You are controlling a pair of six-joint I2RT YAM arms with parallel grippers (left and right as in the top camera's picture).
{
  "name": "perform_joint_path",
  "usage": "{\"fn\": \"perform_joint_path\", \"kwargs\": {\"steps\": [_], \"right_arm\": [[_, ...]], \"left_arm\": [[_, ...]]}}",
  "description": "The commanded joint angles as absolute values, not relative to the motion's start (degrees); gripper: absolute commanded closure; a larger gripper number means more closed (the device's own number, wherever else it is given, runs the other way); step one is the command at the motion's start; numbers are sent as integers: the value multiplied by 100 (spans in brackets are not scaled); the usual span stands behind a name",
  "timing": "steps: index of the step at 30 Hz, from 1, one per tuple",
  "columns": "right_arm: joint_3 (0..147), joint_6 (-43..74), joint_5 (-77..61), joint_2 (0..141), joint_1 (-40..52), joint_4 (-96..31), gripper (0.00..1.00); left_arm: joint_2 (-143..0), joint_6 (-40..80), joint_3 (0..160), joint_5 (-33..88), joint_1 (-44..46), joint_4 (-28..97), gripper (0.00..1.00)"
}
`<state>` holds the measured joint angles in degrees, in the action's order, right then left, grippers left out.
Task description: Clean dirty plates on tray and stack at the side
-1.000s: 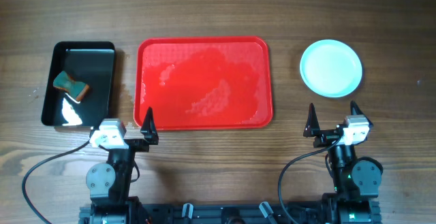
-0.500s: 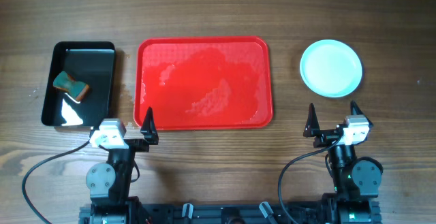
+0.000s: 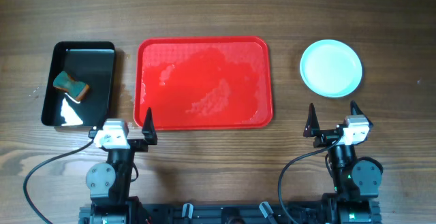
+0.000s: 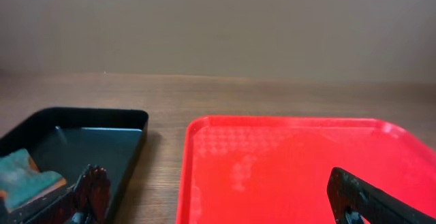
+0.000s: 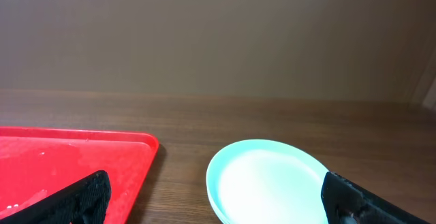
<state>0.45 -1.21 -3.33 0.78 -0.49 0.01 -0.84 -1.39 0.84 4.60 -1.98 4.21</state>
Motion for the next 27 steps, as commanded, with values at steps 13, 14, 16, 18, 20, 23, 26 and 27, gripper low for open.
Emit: {"fn": "perform_joint_path", "kwargs": {"steps": [13,14,16,18,20,23,26,27], "right_arm": [[32,-145,-298,21,-82,3,0],[32,-148,-298,21,-82,3,0],[32,-145,-298,21,-82,3,0],[32,-145,-298,21,-82,3,0],[32,-143,-298,21,-82,3,0],[32,-145,-298,21,-82,3,0],[32,-143,-298,21,-82,3,0],[32,-148,-298,21,-82,3,0]], "left_arm": [[-16,-773,34,659,-165,386,0],[-16,-773,34,659,-165,386,0],[-16,-773,34,659,-165,386,0],[-16,-773,34,659,-165,386,0],[-16,-773,34,659,-165,386,0],[-16,-773,34,659,-165,386,0],[-16,-773,34,659,-165,386,0],[-16,-773,34,659,-165,386,0]]}}
